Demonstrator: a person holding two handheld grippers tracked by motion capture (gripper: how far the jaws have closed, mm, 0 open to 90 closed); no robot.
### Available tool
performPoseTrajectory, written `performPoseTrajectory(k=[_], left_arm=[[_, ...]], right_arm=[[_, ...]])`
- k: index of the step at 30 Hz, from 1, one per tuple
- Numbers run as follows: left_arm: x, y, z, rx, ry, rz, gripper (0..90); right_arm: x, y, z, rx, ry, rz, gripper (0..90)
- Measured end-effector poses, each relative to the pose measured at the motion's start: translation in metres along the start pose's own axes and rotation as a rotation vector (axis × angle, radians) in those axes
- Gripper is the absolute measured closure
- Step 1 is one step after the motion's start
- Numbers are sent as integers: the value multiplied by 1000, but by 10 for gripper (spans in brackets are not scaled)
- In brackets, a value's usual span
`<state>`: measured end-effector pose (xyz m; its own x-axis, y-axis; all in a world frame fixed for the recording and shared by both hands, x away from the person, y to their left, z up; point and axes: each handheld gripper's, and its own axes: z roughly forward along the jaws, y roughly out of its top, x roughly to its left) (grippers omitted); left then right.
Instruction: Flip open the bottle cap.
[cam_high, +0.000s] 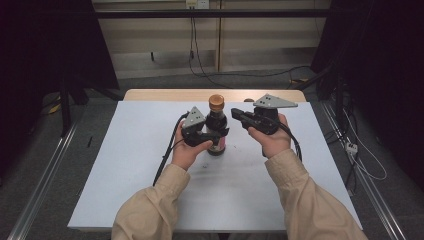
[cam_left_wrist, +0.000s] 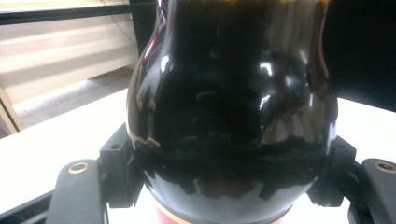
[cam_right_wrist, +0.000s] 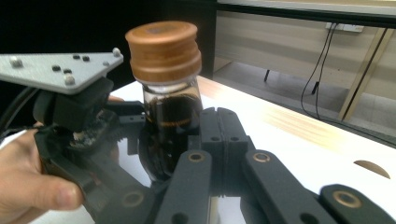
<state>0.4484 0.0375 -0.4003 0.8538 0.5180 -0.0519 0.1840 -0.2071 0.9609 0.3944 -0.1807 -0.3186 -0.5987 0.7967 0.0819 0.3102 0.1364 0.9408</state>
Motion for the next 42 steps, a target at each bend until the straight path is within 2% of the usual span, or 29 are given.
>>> performPoseTrajectory(k=[13,20,26,42], left_arm=[[0,0,0,-1,3,0,277],[-1,-1,1,-10,7,-8,279],[-1,-1,1,-7,7,-5,280],[-2,-4,1,-19,11,-8,284]], right_arm=[[2,7,5,10,5,-20,900],[7,14,5,24,12,-67,900],[9,19,7,29,7,-83,900],[9,28,6,16,4,-103,900]])
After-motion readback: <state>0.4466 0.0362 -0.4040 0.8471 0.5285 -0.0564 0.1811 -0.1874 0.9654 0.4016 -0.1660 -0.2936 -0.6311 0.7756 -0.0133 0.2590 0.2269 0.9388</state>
